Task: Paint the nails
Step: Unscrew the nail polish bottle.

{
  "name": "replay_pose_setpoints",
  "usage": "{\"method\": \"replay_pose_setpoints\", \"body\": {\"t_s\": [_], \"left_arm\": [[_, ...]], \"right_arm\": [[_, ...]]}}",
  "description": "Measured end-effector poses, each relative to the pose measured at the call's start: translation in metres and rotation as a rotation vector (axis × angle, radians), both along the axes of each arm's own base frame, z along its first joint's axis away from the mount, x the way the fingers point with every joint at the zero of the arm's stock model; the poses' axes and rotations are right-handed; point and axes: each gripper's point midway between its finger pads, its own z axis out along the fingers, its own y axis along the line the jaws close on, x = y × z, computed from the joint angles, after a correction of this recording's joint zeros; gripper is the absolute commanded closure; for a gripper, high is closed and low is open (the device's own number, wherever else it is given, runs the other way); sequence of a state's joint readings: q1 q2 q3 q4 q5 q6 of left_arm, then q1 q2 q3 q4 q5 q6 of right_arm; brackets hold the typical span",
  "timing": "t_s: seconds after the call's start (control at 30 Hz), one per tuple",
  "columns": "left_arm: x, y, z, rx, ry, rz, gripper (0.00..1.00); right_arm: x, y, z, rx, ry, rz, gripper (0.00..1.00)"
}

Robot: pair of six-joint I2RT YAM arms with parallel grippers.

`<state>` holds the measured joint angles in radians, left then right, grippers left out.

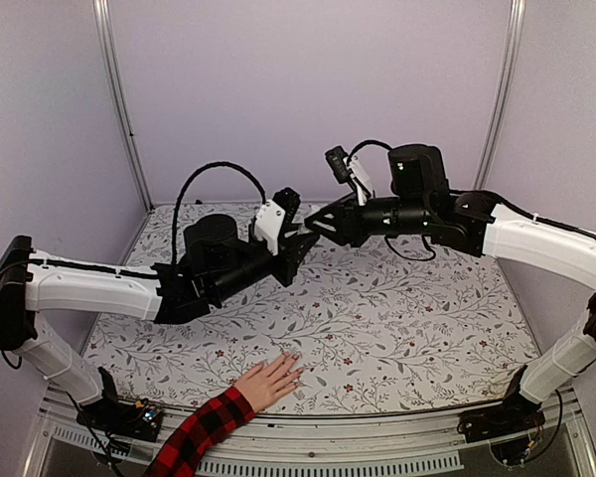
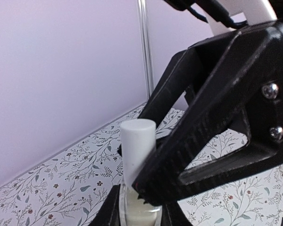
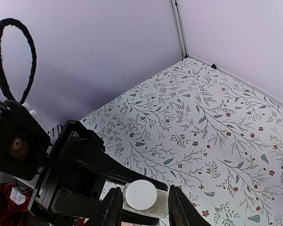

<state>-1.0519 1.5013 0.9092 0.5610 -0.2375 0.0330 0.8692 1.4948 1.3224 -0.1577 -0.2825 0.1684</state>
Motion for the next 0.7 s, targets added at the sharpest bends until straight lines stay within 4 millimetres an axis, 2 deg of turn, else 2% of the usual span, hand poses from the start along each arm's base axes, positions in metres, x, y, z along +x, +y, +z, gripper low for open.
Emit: {"method": "replay_pose_setpoints", "body": {"t_s": [0.2,0.4,0.57,0.7], "left_arm": [[0.0,0.0,0.0001,0.0,-0.001,0.0,1.0],[-0.0002,-0.0002,-0.0002,0.001,0.0,-0.002,1.0],[-0.0008,-0.0007,-0.0002,0.002,0.0,-0.006,1.0],[-0.0007,-0.001,-0.0005,0.002,0.0,-0.007,1.0]], "right_arm": [[-0.0012,0.0012,-0.0011,0.002,0.008,0.008,0.72],[-0.0015,0.0014,-0.001,0.003,0.009,0.01,0.73],[-0.0014,0.0013,-0.001,0.002,0.008,0.011,0.86],[-0.0013,0.0011,-0.0011,0.003,0.009,0.012,0.88]]}}
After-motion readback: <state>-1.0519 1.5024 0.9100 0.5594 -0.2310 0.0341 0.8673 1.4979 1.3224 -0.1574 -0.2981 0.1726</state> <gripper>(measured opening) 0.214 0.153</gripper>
